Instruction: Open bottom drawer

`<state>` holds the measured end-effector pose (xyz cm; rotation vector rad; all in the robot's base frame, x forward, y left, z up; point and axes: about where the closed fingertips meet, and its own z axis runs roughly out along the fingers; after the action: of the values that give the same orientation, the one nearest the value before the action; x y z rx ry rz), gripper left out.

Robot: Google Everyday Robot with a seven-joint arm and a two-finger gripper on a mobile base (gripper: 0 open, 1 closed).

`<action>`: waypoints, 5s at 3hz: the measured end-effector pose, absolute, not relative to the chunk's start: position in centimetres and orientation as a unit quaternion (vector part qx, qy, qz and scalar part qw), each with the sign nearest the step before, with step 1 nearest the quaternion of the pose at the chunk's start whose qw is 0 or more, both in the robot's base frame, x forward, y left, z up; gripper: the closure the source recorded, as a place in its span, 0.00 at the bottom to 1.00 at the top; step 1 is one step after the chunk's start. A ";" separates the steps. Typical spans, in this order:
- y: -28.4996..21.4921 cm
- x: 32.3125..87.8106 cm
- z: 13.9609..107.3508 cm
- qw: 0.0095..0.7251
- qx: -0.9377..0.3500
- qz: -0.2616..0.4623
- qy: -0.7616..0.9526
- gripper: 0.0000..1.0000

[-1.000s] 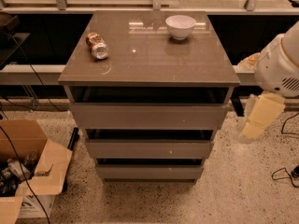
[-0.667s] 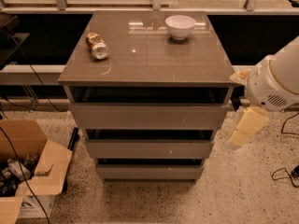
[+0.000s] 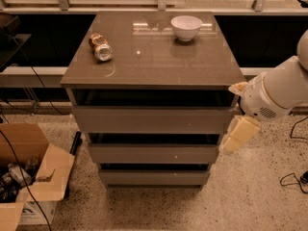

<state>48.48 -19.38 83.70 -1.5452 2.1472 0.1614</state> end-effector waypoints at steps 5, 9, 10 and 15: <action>-18.6 50.3 65.1 0.261 -0.427 0.087 0.862 0.00; -15.7 52.3 54.0 0.253 -0.402 0.131 0.870 0.00; -15.1 52.9 50.2 0.277 -0.375 0.175 0.868 0.00; -14.4 55.4 35.3 0.267 -0.287 0.316 0.864 0.00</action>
Offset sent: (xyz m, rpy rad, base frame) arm 0.0087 0.0145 -0.0807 -0.0925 -0.0561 -0.2189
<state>55.36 -14.41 35.34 -0.7751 2.3329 0.8526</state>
